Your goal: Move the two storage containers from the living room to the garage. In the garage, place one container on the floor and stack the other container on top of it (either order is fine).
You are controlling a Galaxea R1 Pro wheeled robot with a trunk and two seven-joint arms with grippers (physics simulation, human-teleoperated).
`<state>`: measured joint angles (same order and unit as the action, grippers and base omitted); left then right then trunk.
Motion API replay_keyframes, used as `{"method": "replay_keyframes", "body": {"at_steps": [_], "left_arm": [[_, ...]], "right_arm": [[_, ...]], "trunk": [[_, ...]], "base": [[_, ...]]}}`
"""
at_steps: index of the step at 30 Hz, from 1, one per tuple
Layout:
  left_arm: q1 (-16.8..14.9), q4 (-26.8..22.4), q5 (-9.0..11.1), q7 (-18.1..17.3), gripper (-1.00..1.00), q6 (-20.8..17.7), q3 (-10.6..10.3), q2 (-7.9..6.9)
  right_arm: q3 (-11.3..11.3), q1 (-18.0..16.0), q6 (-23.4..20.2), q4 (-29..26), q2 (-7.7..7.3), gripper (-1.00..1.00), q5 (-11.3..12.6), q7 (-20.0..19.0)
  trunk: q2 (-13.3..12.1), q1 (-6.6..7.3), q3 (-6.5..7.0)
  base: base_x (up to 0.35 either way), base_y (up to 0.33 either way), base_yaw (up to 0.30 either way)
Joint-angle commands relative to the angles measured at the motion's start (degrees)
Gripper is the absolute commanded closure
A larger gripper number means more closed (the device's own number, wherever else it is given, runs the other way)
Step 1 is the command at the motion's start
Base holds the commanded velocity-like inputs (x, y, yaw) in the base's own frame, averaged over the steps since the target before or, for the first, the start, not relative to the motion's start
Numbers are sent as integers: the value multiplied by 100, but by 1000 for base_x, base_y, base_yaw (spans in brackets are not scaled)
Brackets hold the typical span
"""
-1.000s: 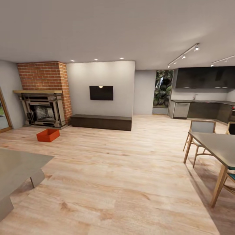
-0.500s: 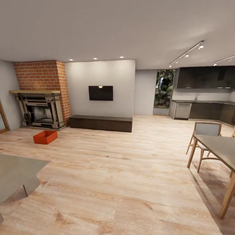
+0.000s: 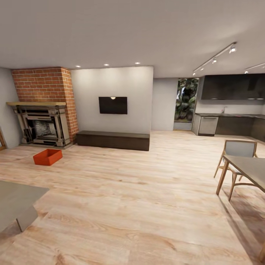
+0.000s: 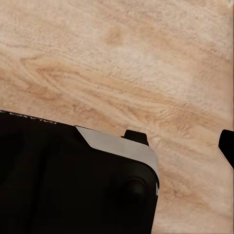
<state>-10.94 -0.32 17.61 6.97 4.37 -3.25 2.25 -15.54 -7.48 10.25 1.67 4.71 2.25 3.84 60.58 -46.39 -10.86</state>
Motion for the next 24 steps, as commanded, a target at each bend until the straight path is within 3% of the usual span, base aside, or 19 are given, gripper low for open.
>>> {"method": "replay_keyframes", "body": {"at_steps": [1,24], "left_arm": [[-4,4,41,17,-100,15,-34,1],[-4,4,41,16,-100,14,-36,3]], "right_arm": [[-45,-8,30,18,3,-100,22,20],[-45,-8,30,18,3,-100,22,20]], "trunk": [[4,-4,-8],[4,-4,-8]], "base": [[323,0,0],[323,0,0]]}}
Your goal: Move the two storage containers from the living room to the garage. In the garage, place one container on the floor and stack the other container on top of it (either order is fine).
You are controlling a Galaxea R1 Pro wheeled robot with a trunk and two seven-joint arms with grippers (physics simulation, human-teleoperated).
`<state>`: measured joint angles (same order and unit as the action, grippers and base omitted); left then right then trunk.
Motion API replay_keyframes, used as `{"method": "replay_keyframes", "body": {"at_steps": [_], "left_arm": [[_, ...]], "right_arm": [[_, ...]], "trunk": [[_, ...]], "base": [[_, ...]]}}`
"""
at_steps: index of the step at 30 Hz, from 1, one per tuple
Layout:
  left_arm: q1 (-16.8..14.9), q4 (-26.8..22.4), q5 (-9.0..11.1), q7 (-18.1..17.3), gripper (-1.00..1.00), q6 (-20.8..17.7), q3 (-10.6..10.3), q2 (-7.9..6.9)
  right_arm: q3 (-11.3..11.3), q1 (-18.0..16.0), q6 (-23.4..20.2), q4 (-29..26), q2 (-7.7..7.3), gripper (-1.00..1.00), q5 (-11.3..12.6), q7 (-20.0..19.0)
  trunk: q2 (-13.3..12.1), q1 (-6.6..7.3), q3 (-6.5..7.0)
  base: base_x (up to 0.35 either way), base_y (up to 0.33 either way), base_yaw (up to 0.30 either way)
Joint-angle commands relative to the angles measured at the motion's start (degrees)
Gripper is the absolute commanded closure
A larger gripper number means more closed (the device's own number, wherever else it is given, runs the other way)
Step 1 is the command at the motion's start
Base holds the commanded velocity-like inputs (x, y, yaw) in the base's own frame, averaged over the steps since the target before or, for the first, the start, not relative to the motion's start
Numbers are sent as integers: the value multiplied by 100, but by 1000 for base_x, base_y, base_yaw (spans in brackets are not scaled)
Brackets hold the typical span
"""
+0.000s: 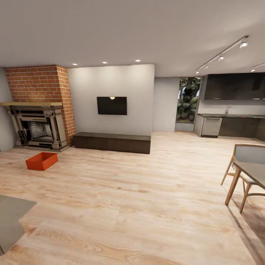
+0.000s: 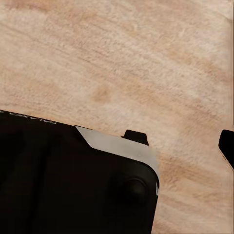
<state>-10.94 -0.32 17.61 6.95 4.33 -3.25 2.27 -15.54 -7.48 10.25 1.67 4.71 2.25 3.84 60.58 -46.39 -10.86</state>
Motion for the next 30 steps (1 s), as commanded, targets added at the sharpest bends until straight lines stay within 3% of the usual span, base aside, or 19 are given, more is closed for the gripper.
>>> {"method": "replay_keyframes", "body": {"at_steps": [1,30], "left_arm": [[-4,1,41,17,-100,17,-36,2],[-4,1,41,17,-100,20,-35,1]], "right_arm": [[-45,-8,30,18,3,-100,22,20],[-45,-8,30,18,3,-100,23,20]], "trunk": [[4,-4,-8],[4,-4,-8]], "base": [[323,0,0],[323,0,0]]}}
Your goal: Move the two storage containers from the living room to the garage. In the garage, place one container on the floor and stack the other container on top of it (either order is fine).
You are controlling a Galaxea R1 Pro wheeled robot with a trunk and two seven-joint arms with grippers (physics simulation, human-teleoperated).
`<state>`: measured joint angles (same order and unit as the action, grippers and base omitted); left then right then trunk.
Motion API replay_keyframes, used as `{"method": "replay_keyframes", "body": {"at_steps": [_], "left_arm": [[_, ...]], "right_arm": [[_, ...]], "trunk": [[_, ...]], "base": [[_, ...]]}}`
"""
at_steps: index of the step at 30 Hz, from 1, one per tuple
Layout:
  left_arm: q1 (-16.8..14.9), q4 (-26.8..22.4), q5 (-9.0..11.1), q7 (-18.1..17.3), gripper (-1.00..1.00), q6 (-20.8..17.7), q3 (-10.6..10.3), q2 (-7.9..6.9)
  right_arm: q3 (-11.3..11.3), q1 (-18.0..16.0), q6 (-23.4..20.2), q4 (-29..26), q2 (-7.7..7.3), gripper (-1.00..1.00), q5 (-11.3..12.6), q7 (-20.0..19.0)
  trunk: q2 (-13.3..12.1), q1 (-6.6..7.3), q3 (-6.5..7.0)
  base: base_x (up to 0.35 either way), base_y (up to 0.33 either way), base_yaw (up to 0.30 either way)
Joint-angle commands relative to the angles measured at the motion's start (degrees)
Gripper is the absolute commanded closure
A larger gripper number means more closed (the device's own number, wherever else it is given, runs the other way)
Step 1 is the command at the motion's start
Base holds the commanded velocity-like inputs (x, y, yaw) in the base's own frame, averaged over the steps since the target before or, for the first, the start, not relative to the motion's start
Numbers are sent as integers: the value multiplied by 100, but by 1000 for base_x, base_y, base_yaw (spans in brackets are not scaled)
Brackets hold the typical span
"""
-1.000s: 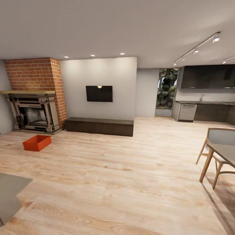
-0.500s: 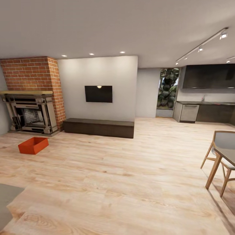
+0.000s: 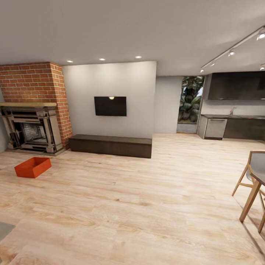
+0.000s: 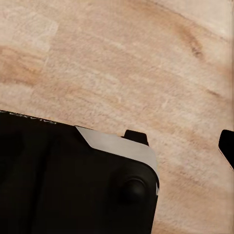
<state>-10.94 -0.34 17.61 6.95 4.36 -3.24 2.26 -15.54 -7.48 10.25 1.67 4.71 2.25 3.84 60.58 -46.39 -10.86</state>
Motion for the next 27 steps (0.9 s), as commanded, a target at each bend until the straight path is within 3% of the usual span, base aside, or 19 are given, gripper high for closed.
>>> {"method": "replay_keyframes", "body": {"at_steps": [1,27], "left_arm": [[-4,5,41,17,-100,19,-36,2],[-4,3,41,18,-100,13,-35,1]], "right_arm": [[-45,-8,30,18,3,-100,22,20],[-44,-8,30,18,3,-100,21,20]], "trunk": [[4,-4,-8],[4,-4,-8]], "base": [[323,0,0],[323,0,0]]}}
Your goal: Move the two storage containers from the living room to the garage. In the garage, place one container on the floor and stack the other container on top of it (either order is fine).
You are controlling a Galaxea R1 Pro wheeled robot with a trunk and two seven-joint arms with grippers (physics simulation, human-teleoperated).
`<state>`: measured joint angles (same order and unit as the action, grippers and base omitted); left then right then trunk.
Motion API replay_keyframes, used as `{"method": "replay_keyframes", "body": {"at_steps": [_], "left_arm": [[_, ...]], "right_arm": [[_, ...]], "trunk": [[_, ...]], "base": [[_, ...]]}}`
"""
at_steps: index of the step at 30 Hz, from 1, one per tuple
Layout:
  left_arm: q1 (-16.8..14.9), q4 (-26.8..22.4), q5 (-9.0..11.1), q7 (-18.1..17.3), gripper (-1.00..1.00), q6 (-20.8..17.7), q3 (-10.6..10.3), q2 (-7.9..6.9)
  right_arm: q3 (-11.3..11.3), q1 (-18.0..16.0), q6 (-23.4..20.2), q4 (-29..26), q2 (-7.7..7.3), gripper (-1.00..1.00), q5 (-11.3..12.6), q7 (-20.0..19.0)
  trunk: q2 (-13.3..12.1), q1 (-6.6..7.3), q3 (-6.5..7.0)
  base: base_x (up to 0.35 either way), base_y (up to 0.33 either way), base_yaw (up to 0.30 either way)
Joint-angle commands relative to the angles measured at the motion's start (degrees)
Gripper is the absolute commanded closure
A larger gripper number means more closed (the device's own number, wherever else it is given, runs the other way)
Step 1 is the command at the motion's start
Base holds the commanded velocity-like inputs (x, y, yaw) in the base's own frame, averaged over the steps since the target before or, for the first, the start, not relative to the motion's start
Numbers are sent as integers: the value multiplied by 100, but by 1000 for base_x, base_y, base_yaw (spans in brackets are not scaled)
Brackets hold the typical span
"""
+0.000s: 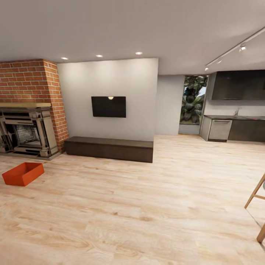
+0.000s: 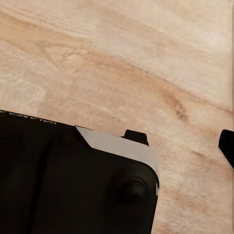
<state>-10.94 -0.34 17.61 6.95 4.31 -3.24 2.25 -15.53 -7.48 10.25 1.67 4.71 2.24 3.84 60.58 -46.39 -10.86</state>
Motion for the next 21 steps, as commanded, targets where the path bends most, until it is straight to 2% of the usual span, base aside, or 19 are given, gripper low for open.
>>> {"method": "replay_keyframes", "body": {"at_steps": [1,21], "left_arm": [[-4,4,41,17,-100,18,-34,1],[-4,3,41,17,-100,25,-37,4]], "right_arm": [[-46,-8,30,18,3,-100,23,20],[-46,-8,30,18,3,-100,27,20]], "trunk": [[4,-4,-8],[4,-4,-8]], "base": [[323,0,0],[323,0,0]]}}
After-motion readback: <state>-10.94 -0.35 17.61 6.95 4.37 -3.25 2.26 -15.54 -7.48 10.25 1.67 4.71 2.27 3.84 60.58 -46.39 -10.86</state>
